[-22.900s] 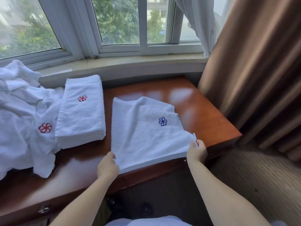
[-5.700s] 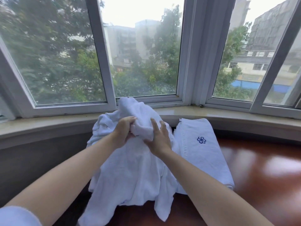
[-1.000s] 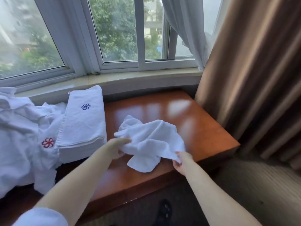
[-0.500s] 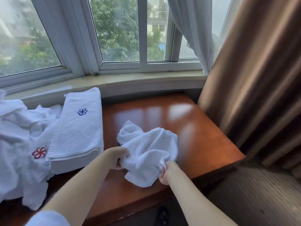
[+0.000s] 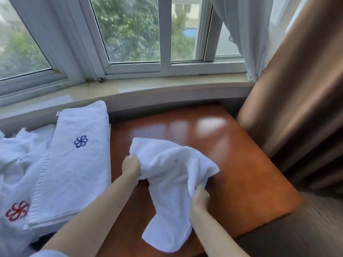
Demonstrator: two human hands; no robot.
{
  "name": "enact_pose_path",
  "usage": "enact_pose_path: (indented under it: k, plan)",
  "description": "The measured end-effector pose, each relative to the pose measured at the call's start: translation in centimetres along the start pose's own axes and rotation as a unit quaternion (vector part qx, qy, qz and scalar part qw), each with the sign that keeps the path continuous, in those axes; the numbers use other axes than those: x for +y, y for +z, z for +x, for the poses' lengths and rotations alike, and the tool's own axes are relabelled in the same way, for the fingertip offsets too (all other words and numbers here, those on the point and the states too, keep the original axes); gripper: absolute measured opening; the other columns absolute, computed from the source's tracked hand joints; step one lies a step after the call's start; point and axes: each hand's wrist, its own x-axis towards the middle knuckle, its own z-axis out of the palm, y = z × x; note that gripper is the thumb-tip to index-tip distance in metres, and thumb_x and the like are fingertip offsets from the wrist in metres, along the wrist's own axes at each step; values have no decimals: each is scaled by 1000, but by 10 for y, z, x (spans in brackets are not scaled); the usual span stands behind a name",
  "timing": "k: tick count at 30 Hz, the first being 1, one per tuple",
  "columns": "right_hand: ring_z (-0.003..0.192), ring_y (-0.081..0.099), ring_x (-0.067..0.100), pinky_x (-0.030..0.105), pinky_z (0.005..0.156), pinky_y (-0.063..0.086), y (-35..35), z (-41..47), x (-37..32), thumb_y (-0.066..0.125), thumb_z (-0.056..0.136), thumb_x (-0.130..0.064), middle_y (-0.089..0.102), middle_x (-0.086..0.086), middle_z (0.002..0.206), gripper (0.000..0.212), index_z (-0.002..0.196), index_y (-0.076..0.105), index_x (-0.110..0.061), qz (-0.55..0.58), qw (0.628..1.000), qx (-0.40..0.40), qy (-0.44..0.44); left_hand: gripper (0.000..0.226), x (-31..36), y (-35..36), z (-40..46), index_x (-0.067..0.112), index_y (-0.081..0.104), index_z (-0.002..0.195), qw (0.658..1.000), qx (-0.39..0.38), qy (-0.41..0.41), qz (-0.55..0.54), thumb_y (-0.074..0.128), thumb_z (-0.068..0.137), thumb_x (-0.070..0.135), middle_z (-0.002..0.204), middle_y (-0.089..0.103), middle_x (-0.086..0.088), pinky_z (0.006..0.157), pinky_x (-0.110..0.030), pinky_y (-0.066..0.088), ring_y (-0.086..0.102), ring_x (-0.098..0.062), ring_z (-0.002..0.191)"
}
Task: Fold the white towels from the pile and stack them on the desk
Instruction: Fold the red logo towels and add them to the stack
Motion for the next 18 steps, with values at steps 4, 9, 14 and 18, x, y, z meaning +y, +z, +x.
enact_pose_path:
  k: [4,9,14,18]
  plan:
    - [103,61,35,40,90,48,9,-11,59,66,85,-20,62,21,115,49,127,50,1,-91,995,47,19,46,-40,7,5,5,42,140,981,62,-72,170,38,99,23,144,31,-20,108,-45,33,36,-39,127]
    - [108,59,36,38,89,47,18,-13,49,70,82,-9,56,17,125,69,141,34,-7,-46,994,83,54,29,-41,0,-8,11,54,123,985,-81,-131,-79,46,96,15,115,60,-14,77,-38,54,60,-30,93]
    - [77,65,28,27,63,43,11,-25,50,63,84,-3,66,16,90,24,107,62,4,42,993,66,86,11,-35,-19,-45,8,61,87,941,-139,-217,-218,51,89,5,69,64,-7,48,-25,51,62,-18,56]
    - [67,59,15,24,59,41,5,-43,19,61,84,-8,61,-4,77,9,92,57,-9,103,985,120,-70,28,-2,-34,-71,9,46,64,887,-155,-250,-356,34,86,-5,34,41,-2,29,-12,33,36,-13,22]
